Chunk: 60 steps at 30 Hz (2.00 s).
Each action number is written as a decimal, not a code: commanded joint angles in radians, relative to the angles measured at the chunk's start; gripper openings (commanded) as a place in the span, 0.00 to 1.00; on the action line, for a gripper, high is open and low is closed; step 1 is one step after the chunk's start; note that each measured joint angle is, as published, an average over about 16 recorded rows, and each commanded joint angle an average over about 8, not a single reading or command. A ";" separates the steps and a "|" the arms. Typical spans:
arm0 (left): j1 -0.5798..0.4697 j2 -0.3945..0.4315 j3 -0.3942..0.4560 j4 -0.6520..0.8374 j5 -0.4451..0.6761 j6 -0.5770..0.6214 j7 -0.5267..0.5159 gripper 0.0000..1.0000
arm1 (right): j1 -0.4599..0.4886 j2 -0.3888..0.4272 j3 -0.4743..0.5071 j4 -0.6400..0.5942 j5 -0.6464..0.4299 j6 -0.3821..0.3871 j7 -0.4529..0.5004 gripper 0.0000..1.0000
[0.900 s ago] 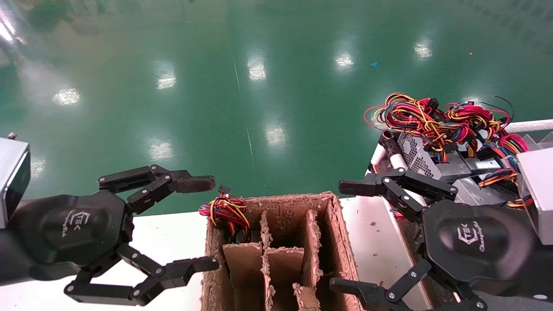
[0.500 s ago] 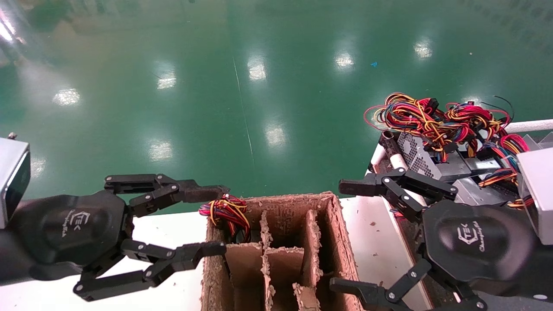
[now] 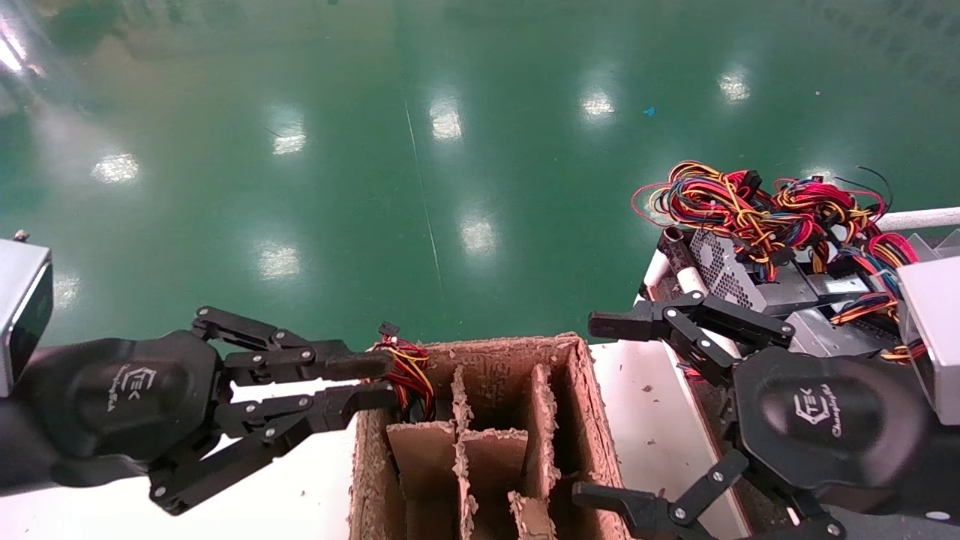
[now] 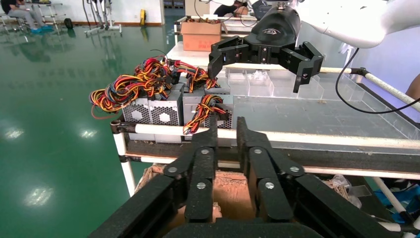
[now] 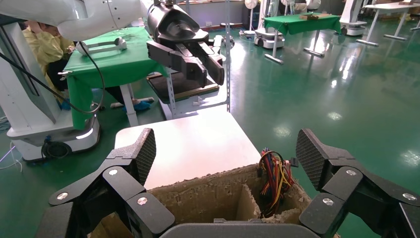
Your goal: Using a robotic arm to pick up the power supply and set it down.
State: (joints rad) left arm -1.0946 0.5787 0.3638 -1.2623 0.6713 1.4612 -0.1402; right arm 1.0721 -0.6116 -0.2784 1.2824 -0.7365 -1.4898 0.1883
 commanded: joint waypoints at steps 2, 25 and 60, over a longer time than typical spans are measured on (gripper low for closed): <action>0.000 0.000 0.000 0.000 0.000 0.000 0.000 0.00 | 0.000 0.000 -0.001 -0.001 -0.002 0.001 0.000 1.00; 0.000 0.000 0.000 0.001 0.000 -0.001 0.000 1.00 | 0.075 -0.143 -0.113 -0.082 -0.192 0.123 0.039 1.00; 0.000 0.000 0.000 0.001 0.000 -0.001 0.000 1.00 | 0.127 -0.570 -0.304 -0.322 -0.538 0.475 0.014 0.00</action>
State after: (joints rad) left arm -1.0946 0.5784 0.3641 -1.2615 0.6710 1.4606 -0.1398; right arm 1.1998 -1.1794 -0.5827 0.9611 -1.2715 -1.0227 0.2009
